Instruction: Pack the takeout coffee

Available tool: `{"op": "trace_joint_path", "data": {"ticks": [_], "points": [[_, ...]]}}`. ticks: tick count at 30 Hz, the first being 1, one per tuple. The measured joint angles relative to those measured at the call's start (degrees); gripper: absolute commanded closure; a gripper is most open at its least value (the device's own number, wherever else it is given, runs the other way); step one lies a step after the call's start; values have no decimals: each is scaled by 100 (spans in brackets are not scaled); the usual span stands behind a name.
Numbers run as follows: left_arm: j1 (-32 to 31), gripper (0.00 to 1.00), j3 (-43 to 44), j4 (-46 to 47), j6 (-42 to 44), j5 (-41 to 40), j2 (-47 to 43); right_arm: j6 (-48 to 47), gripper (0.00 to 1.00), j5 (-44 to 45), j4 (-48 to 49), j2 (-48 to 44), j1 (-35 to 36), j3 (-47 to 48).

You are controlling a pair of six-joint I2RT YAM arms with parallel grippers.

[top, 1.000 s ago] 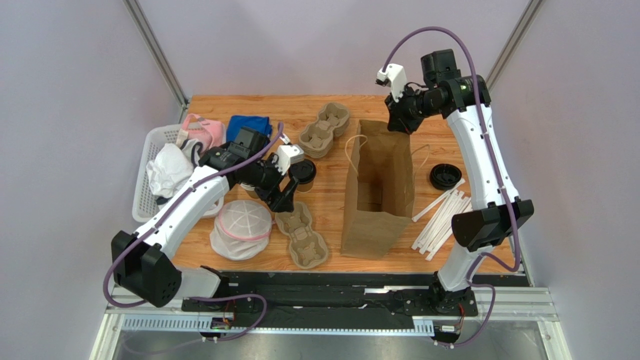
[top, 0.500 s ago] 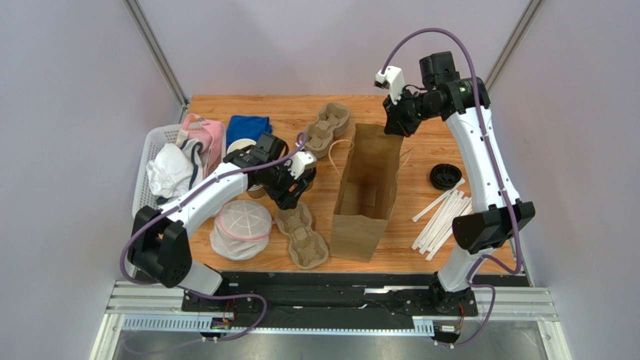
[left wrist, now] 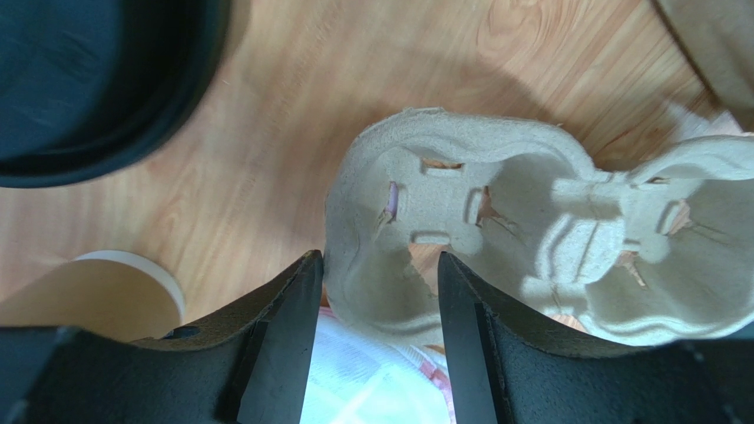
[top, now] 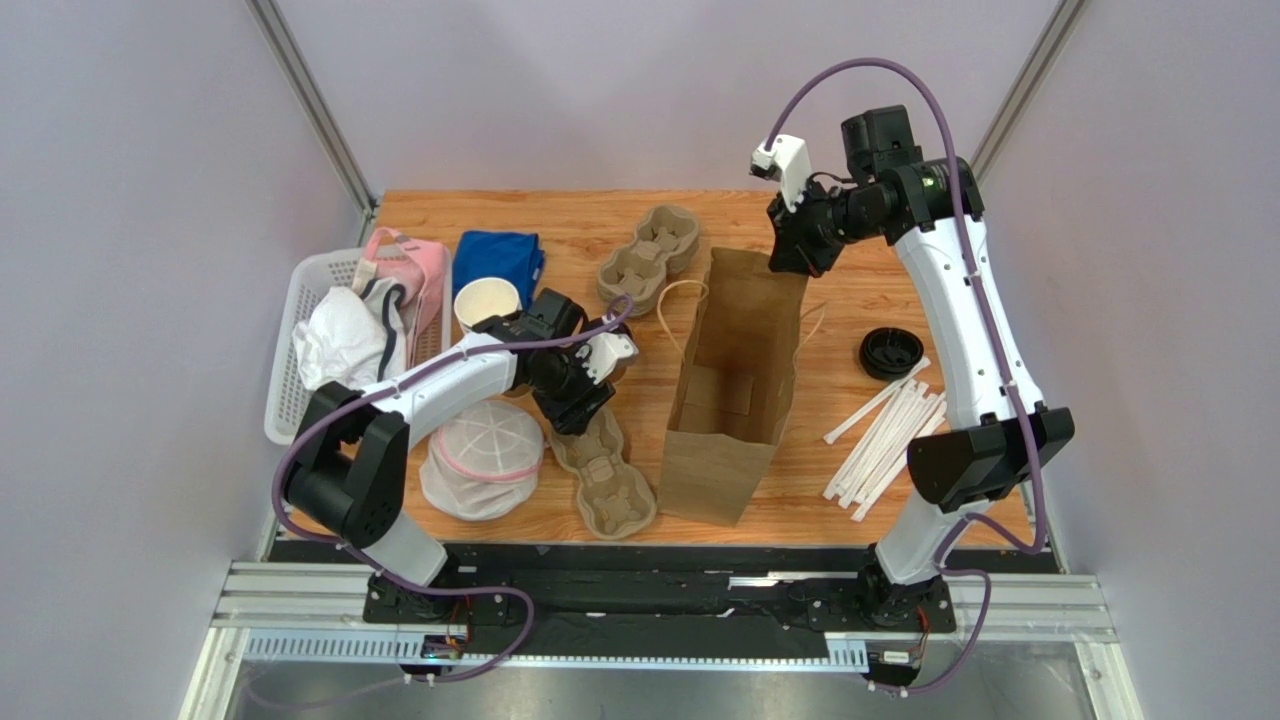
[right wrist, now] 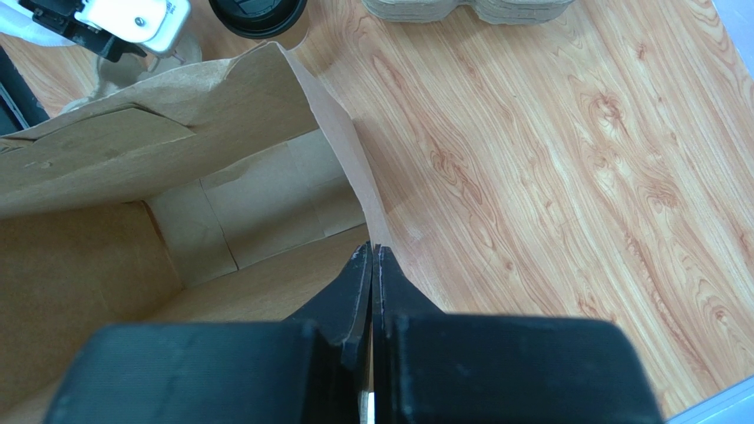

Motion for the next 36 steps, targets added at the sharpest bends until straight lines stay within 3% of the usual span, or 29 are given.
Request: {"op": "trace_joint_path", "data": {"ticks": [17, 25, 26, 32, 36], "points": [[11, 45, -334, 184, 48, -188, -2, -17, 100, -24, 0, 0, 0, -2], [109, 63, -315, 68, 151, -269, -2, -17, 100, -39, 0, 0, 0, -2], [114, 71, -315, 68, 155, -275, 0, -20, 100, -48, 2, 0, 0, -2], [118, 98, -271, 15, 227, -160, -15, -20, 100, -63, 0, 0, 0, -2], [118, 100, -120, -219, 240, 79, -238, -22, 100, -66, 0, 0, 0, -2]]}}
